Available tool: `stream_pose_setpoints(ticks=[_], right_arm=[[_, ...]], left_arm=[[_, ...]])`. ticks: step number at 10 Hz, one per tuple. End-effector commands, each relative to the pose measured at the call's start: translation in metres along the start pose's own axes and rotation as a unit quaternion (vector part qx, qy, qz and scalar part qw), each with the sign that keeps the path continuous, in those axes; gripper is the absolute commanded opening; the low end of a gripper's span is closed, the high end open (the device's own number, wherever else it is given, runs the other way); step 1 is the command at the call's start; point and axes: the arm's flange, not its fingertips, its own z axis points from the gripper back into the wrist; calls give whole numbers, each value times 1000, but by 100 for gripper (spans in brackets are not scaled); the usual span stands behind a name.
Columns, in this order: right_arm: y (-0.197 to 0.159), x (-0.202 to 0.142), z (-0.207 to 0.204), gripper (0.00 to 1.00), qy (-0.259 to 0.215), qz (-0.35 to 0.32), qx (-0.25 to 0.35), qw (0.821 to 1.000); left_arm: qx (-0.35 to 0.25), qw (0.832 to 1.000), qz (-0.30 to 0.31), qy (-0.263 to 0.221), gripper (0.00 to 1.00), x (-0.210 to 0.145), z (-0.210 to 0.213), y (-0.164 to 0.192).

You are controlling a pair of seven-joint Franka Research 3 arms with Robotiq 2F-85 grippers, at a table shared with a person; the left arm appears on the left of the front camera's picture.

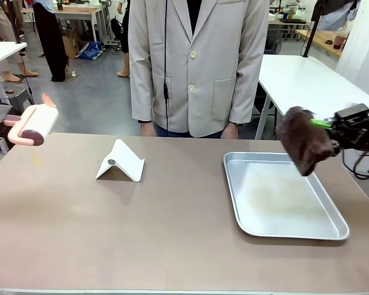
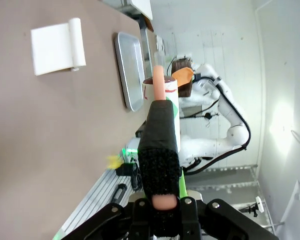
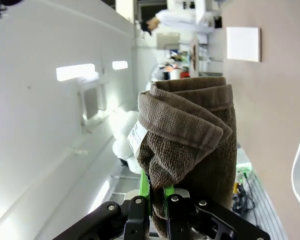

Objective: Clean the surface of the table.
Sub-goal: Return the Lint Roller and towel to their original positions.

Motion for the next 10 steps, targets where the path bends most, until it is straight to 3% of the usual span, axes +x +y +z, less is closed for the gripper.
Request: stream_pose_setpoints(ticks=[1, 3, 10], right_arm=[[7, 10, -54, 12, 11, -4, -46, 999], [2, 16, -107, 12, 33, 0, -88, 996], [-48, 37, -217, 12, -4, 3, -146, 989]], left_arm=[[47, 999, 10, 18, 19, 12, -32, -20], [65, 997, 14, 41, 19, 31, -62, -32], [178, 983, 16, -49, 19, 74, -139, -10]])
